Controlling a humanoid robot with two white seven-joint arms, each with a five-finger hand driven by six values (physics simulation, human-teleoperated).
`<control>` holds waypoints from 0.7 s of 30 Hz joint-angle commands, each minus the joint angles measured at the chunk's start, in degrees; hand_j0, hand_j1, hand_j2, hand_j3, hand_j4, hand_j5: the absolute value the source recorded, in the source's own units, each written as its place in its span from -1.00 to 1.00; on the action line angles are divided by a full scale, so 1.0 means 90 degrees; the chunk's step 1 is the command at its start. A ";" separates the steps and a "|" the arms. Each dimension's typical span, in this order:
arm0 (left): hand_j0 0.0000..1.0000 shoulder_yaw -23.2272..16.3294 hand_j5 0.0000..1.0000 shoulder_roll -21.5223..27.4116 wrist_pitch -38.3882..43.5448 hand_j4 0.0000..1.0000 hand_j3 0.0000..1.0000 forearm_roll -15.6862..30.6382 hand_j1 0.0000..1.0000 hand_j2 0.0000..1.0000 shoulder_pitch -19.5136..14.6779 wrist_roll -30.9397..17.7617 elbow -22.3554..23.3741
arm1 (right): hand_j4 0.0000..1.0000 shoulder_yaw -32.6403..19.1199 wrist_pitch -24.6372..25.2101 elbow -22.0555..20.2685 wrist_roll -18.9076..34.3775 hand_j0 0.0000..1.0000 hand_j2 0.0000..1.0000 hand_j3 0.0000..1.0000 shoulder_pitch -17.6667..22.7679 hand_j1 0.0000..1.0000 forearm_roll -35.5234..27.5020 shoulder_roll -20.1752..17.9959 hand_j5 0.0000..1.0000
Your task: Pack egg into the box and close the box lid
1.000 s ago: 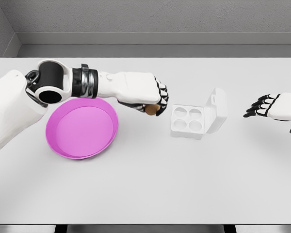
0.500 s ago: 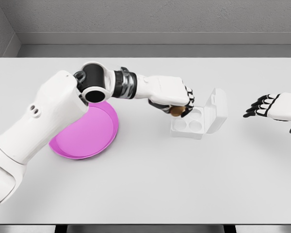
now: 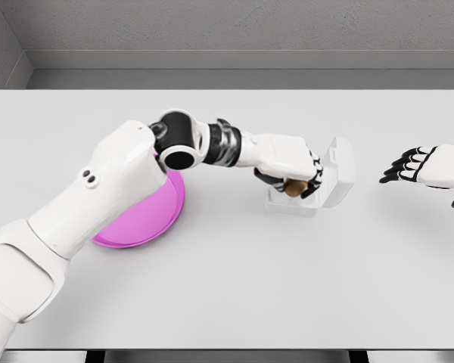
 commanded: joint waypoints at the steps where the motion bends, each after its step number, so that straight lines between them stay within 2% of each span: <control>1: -0.23 -0.0032 -0.23 -0.0059 0.0020 -0.23 -0.23 0.0024 -0.23 -0.23 0.0000 0.0004 0.0036 | 1.00 -0.0002 0.0015 0.0000 -0.0002 1.00 1.00 1.00 0.0000 1.00 -0.0025 -0.0010 1.00; 11: -0.23 -0.0032 -0.23 -0.0176 0.0020 -0.23 -0.23 -0.0015 -0.23 -0.23 0.0000 0.0004 0.0398 | 1.00 -0.0002 0.0015 0.0000 -0.0002 1.00 1.00 1.00 0.0000 1.00 -0.0025 -0.0010 1.00; 21: -0.19 -0.0081 -0.19 -0.0245 0.0020 -0.19 -0.19 0.0053 -0.19 -0.19 0.0000 0.0004 0.0427 | 1.00 -0.0002 0.0015 0.0000 -0.0002 1.00 1.00 1.00 0.0000 1.00 -0.0025 -0.0010 1.00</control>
